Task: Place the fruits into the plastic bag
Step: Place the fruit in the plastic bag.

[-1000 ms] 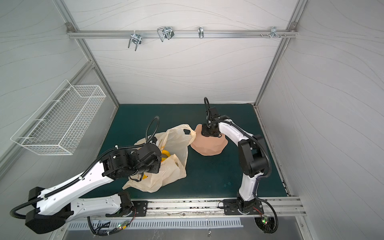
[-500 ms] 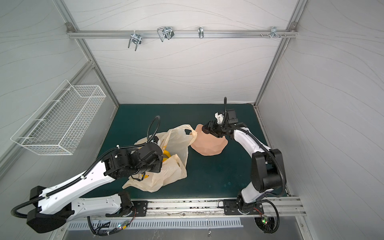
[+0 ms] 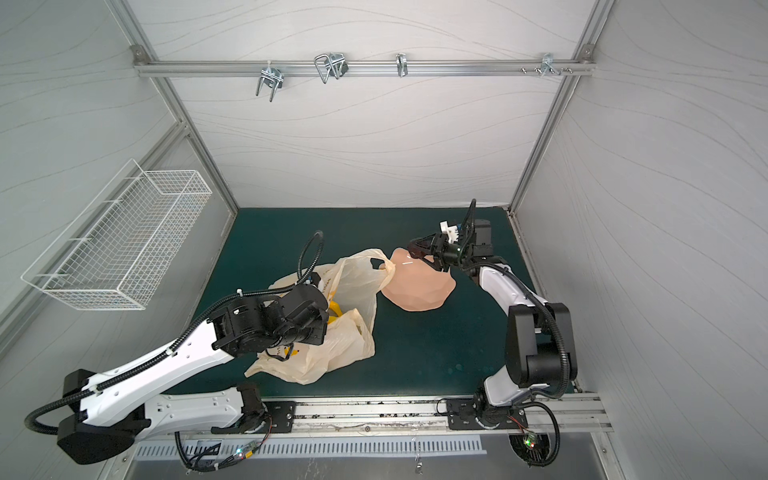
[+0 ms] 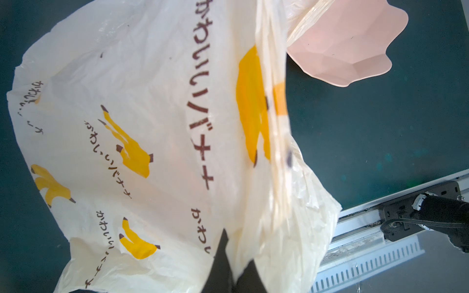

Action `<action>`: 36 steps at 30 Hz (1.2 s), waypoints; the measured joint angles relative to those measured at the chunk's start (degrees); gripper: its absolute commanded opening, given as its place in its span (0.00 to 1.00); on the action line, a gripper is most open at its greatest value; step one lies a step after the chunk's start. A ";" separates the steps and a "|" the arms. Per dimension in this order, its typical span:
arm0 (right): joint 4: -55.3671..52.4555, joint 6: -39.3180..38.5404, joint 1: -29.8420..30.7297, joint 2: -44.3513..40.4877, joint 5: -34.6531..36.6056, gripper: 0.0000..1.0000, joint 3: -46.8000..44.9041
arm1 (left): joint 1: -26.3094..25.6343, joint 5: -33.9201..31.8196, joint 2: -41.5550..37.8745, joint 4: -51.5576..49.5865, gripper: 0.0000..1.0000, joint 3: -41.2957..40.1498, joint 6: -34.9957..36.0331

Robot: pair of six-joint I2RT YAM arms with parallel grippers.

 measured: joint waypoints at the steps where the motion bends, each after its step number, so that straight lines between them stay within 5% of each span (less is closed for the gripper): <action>1: 0.79 0.61 -0.02 0.00 -0.66 0.43 -0.04 | 0.00 0.00 0.11 0.02 0.00 0.00 0.02; 13: 4.55 4.44 0.04 -8.83 -4.63 0.43 -10.86 | 0.00 0.02 0.52 0.22 0.00 0.00 0.22; 22: 4.83 6.12 6.78 -16.68 -3.43 0.43 -22.29 | 0.00 0.04 1.05 0.52 0.00 0.00 0.83; 36: 14.25 10.82 27.23 -2.29 4.44 0.43 -15.93 | 0.00 0.13 0.61 0.61 0.00 0.00 1.09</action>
